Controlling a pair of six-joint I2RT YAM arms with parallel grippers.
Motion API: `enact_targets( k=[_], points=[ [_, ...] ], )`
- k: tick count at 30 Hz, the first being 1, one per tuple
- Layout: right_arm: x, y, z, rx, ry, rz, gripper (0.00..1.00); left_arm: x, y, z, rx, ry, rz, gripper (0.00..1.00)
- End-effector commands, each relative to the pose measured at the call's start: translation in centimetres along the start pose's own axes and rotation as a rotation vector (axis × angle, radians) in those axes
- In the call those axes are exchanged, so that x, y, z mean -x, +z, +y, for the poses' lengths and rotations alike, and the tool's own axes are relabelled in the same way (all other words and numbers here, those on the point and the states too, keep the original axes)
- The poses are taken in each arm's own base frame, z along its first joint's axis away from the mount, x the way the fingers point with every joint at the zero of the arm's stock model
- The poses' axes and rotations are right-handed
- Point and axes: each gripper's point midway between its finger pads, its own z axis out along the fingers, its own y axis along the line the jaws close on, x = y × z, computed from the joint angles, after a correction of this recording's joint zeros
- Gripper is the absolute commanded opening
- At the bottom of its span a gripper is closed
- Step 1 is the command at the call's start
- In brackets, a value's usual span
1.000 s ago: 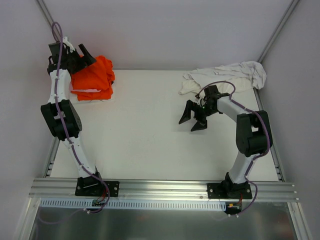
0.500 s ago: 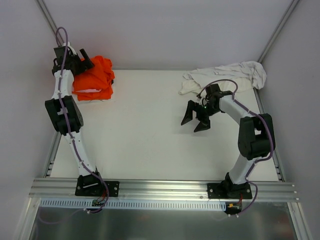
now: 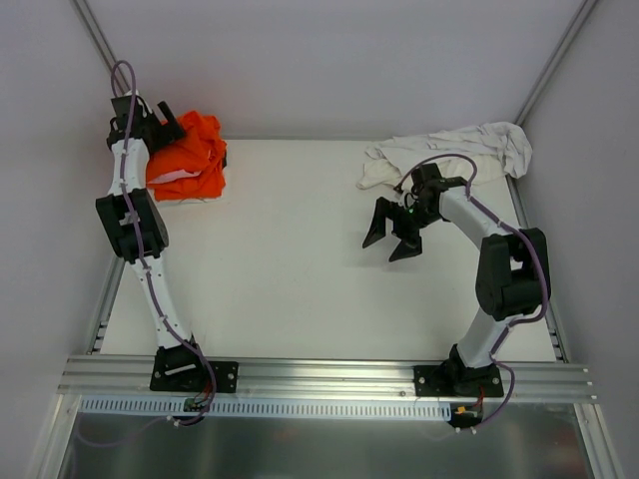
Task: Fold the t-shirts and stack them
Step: Put the neatly folded tshirt into the corner of the board with the left arm
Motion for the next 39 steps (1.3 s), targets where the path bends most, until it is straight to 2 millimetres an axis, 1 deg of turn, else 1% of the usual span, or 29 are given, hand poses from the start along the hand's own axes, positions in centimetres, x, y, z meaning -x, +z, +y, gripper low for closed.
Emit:
enact_targets(
  k=[1,3,4,5,6,7,9,10,11,12,13,15,16,17,18,20,21,23,24,26,27,29,30,31,35,36,38,39],
  points=[
    [0.1,-2.0,1.2,0.005,-0.039,-0.044,1.0,-2.7,0.7,1.3,0.026,-0.055,0.095,0.99],
    [0.1,-2.1,1.3,0.006,-0.04,-0.048,1.0,-3.1,0.4,1.3,0.027,-0.08,0.111,0.99],
    [0.1,-2.1,1.3,0.009,-0.043,-0.05,1.0,-2.1,-0.4,0.7,0.01,-0.078,0.087,0.99],
    [0.1,-2.1,1.3,0.007,-0.043,-0.05,0.99,-2.3,-0.3,0.5,-0.004,-0.081,0.074,0.99],
    [0.1,-2.1,1.3,0.009,-0.043,-0.052,0.99,-1.8,-0.6,0.3,-0.01,-0.092,0.057,0.99],
    [0.1,-2.1,1.4,0.012,-0.047,-0.054,0.99,-0.8,-1.3,-0.4,-0.031,-0.091,0.031,0.99],
    [0.1,-2.1,1.6,0.016,-0.054,-0.058,1.0,0.5,-2.0,-1.5,-0.066,-0.091,0.006,0.99],
    [0.1,-2.1,1.7,0.021,-0.057,-0.06,1.0,1.5,-2.8,-2.2,-0.086,-0.087,-0.015,0.99],
    [0.2,-2.0,1.8,0.024,-0.059,-0.062,1.0,2.0,-3.2,-2.7,-0.102,-0.084,-0.028,0.99],
    [0.1,-1.9,1.8,0.026,-0.061,-0.061,0.99,3.2,-4.4,-3.4,-0.12,-0.075,-0.056,0.99],
    [0.2,-1.9,2.0,0.032,-0.066,-0.066,1.0,3.4,-4.9,-3.9,-0.135,-0.069,-0.063,0.99],
    [0.1,-1.8,2.2,0.037,-0.073,-0.065,0.99,4.7,-6.4,-5.0,-0.171,-0.05,-0.093,0.99],
    [0.1,-1.7,2.3,0.044,-0.077,-0.066,0.99,5.7,-8.0,-5.9,-0.192,-0.034,-0.121,0.99],
    [0.1,-1.7,2.4,0.047,-0.081,-0.068,0.99,6.1,-8.8,-6.4,-0.207,-0.02,-0.137,0.99],
    [0.2,-1.7,2.6,0.056,-0.089,-0.073,1.0,7.3,-10.7,-7.5,-0.238,0.002,-0.176,0.99],
    [0.1,-1.6,2.7,0.063,-0.093,-0.073,0.99,8.5,-12.7,-8.6,-0.264,0.02,-0.213,0.99],
    [0.1,-1.5,2.8,0.068,-0.098,-0.074,0.99,9.5,-14.4,-9.4,-0.285,0.033,-0.244,0.99],
    [-0.1,-1.2,2.9,0.077,-0.102,-0.069,0.99,10.2,-16.0,-10.4,-0.314,0.041,-0.265,0.99],
    [-0.2,-1.2,3.0,0.082,-0.104,-0.066,1.0,10.9,-17.6,-11.1,-0.33,0.048,-0.289,0.99],
    [-0.3,-1.1,3.2,0.09,-0.118,-0.07,1.0,10.9,-18.9,-11.8,-0.354,0.057,-0.296,0.99],
    [-0.4,-1.0,3.3,0.092,-0.123,-0.069,0.99,10.8,-19.9,-12.1,-0.359,0.059,-0.301,0.99],
    [-0.6,-1.1,3.4,0.094,-0.13,-0.069,1.0,10.3,-20.9,-12.8,-0.382,0.068,-0.293,0.99],
    [-0.7,-1.1,3.5,0.093,-0.138,-0.069,1.0,10.4,-22.3,-13.3,-0.397,0.08,-0.305,0.99],
    [-0.6,-1.2,3.5,0.093,-0.14,-0.072,0.99,9.4,-22.1,-13.2,-0.402,0.078,-0.281,0.99],
    [-0.9,-1.5,3.7,0.093,-0.16,-0.071,1.0,6.4,-22.3,-13.7,-0.457,0.068,-0.183,0.99],
    [-1.1,-1.8,3.8,0.092,-0.164,-0.068,1.0,5.4,-22.1,-13.9,-0.467,0.065,-0.156,0.99],
    [-1.2,-1.9,3.7,0.085,-0.172,-0.064,1.0,4.3,-21.8,-14.2,-0.462,0.083,-0.135,0.99],
    [-1.3,-2.1,3.7,0.083,-0.174,-0.063,1.0,3.3,-21.2,-14.1,-0.437,0.082,-0.109,0.99]
  ],
)
